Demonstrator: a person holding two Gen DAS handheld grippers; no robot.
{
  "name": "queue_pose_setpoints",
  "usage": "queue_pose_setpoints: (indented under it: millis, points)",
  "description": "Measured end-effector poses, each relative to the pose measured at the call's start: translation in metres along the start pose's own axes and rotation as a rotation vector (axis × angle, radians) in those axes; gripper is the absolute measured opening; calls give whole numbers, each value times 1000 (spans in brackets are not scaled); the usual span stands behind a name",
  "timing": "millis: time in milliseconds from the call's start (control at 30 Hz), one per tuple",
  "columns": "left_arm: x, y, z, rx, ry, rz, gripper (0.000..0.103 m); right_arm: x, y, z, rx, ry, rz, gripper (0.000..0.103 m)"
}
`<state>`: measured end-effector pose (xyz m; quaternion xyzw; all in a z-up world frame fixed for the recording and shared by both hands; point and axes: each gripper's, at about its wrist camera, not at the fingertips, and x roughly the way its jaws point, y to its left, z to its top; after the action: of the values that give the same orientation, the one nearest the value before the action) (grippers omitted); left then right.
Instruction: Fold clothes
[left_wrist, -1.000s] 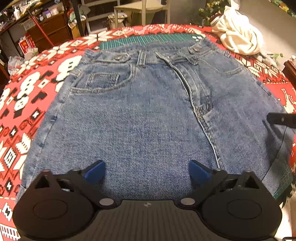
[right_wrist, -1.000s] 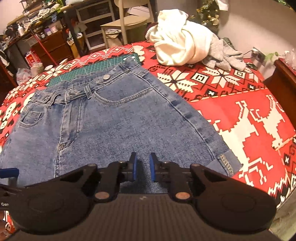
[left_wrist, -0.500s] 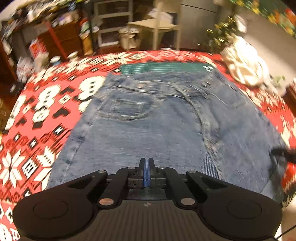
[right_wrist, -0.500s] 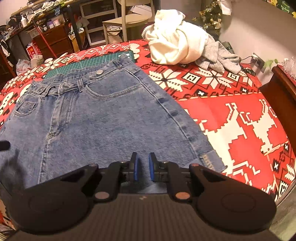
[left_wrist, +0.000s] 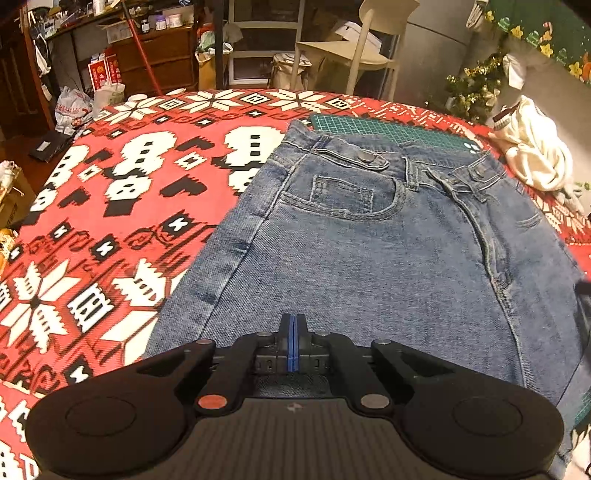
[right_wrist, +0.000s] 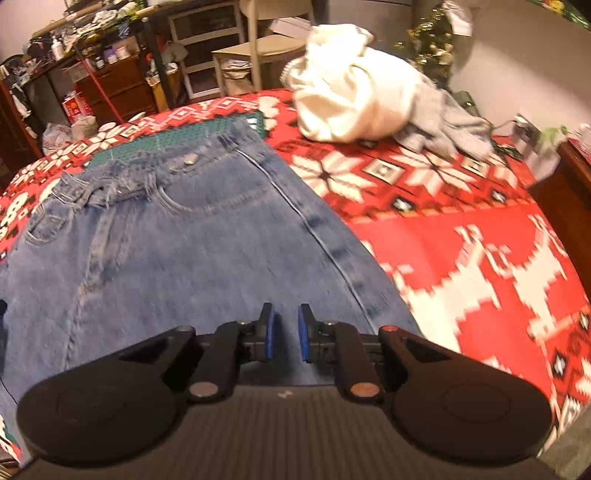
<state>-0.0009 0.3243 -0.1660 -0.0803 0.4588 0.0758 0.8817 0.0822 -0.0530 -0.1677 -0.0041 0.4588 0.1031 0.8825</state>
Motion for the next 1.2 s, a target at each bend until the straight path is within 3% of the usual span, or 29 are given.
queue_pose_setpoints:
  millis: [167,300,600,800,933,967,1200]
  points:
    - [3,-1,4,53,-2,24,1,22,2,26,7,-12,27,15]
    - [4,4,6,38,9,18,1,36,-5,31,17,-10,48,15]
    - [-5,14,-5,69,4,43,1,1,-25,-19,-140,-28,-40,12]
    - [-16,20,-11,61,3,58,1,-19,-44,-31,-75,-34,-23,14]
    - [-11,21,1,29,-6,47,1,-23,-43,-15,-46,-87,-4,11]
    - [-9,20,5,21,-7,43,1,-20,-41,-9,-45,-87,1,6]
    - [12,15,21,17,8,58,1,23,-40,17,14,-51,-18,2]
